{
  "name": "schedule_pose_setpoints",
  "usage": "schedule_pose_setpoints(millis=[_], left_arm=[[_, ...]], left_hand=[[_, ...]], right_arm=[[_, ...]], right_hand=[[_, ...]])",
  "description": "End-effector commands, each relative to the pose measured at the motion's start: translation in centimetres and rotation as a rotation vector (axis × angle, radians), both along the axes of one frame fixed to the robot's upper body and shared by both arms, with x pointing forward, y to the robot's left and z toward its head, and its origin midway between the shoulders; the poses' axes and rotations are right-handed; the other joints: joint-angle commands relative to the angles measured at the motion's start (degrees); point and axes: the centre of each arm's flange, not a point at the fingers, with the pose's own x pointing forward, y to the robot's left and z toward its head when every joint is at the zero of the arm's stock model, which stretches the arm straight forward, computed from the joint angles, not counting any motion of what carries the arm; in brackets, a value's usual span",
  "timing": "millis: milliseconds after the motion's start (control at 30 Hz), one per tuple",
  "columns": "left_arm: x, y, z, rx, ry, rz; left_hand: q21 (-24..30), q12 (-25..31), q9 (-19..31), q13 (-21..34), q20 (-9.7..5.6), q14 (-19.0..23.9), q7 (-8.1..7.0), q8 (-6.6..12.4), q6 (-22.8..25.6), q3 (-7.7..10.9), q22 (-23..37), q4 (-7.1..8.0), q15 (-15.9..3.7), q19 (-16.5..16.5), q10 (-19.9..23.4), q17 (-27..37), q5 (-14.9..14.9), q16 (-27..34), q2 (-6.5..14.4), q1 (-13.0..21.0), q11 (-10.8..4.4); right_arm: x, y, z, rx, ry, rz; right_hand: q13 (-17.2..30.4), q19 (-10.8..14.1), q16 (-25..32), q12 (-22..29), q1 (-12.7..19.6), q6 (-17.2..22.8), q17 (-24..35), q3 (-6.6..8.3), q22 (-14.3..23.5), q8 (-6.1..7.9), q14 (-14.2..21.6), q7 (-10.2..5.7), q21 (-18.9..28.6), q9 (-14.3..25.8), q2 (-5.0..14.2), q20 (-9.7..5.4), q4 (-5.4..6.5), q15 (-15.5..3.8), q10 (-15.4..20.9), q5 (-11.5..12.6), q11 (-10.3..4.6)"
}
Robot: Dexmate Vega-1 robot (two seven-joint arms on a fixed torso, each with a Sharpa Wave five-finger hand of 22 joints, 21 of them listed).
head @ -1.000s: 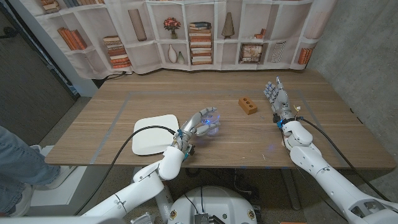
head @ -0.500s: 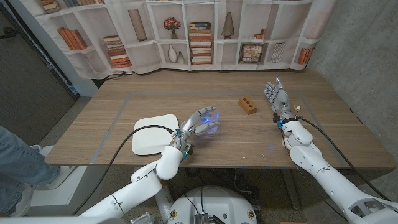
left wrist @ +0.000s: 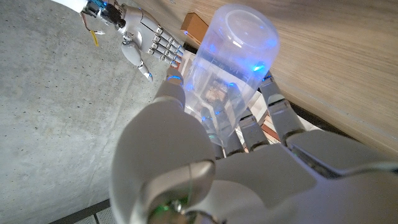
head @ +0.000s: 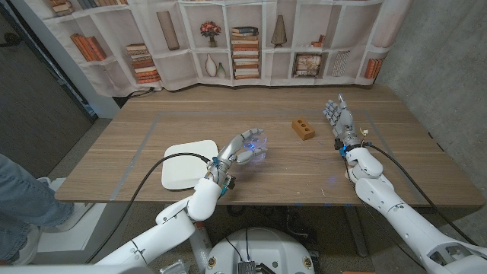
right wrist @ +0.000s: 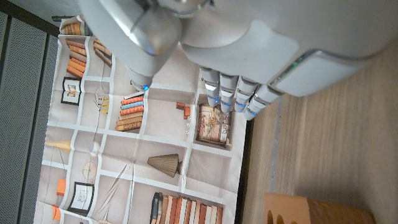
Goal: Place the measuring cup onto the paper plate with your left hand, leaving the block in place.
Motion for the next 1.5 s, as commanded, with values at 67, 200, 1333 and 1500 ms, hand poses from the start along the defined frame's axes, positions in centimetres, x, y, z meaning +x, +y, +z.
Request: schedule_pose_setpoints(millis=[67,200,1333,1500], left_arm=[[-1.1,1.0,0.3,-0.002,-0.020,0.018],[-1.3,1.3,0.4,-0.007,-0.020,0.018],[-3.6,4.0,0.6,-0.032,-0.036,0.054],[-3.8,4.3,0.7,-0.028,-0.036,0.064]], left_hand=[[-0.4,0.0,0.1,0.2,-0.16,0.3,0.05,-0.21,0.3,1.54,0.3,1.87,-0.99,-0.3,0.5,0.3,-0.2,-0.2,0.0,-0.5,-0.13],[-0.4,-0.1,0.1,0.2,0.00,0.2,0.10,-0.24,0.3,1.35,0.3,2.09,-0.89,-0.4,0.5,0.4,-0.3,-0.3,-0.1,-1.0,-0.02],[-0.8,-0.4,0.1,0.7,0.68,0.1,0.50,-0.76,-0.3,-0.11,0.4,3.50,-0.15,-1.0,0.2,0.7,-0.1,-0.6,-1.4,-4.4,0.28],[-0.8,-0.5,0.1,0.7,0.73,0.2,0.52,-0.80,-0.3,-0.13,0.4,3.53,-0.02,-1.0,0.1,0.7,-0.1,-0.6,-1.4,-4.5,0.18]], right_arm=[[0.0,0.3,0.1,-0.002,-0.002,0.001],[0.1,0.5,0.3,-0.004,-0.003,0.004],[0.2,0.8,0.3,-0.012,0.001,0.005],[0.2,0.7,0.3,-0.006,0.008,0.003]], right_hand=[[0.2,0.5,0.1,-0.1,0.4,0.3,0.1,-0.30,0.3,0.23,0.5,-0.07,0.3,0.3,0.22,0.00,-0.07,-0.04,0.5,0.0,-0.06],[0.2,0.5,0.1,-0.1,0.4,0.4,0.2,-0.30,0.3,0.23,0.5,-0.06,0.3,0.3,0.24,-0.07,-0.08,0.00,0.5,0.0,0.03],[0.2,0.5,0.0,-0.2,0.4,0.4,0.2,-0.43,0.3,0.16,0.5,-0.09,0.3,0.3,0.35,-0.04,-0.18,-0.04,0.5,-0.1,0.05],[0.2,0.5,0.0,-0.1,0.5,0.4,0.2,-0.45,0.3,0.15,0.5,-0.03,0.3,0.3,0.38,-0.07,-0.20,-0.02,0.6,-0.1,0.08]])
